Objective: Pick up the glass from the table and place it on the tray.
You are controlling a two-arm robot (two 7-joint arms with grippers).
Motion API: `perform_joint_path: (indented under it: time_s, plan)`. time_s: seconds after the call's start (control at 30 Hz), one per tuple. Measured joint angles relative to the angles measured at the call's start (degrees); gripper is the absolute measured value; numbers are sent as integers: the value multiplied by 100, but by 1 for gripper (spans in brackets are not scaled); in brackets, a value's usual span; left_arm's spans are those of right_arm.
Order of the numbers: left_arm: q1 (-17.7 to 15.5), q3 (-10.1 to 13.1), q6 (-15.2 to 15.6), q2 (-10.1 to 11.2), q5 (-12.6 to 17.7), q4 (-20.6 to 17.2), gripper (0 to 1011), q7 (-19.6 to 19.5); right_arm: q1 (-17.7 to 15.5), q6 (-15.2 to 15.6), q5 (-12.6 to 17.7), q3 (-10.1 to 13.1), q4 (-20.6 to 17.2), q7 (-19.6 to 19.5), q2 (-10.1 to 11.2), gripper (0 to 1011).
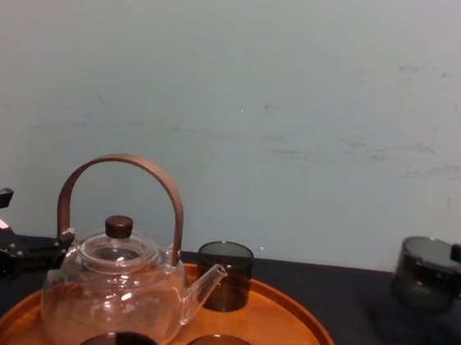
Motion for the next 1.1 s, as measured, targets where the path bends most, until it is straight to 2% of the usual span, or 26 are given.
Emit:
perform_joint_path:
  time_s: [0.23, 0.53, 0.8, 1.1]
  plan:
    - [0, 0, 0, 0, 0, 0, 1010, 0, -293, 162, 88, -201, -822, 52, 74, 900]
    - [0, 0, 0, 0, 0, 0, 1010, 0, -437, 225, 151, -487, -1316, 128, 88, 900]
    - [0, 0, 0, 0, 0, 0, 1010, 0, -424, 221, 193, -755, -1359, 172, 21, 900]
    - [0, 0, 0, 0, 0, 0, 1009, 0, -294, 44, 227, -1057, -1034, 236, -149, 900]
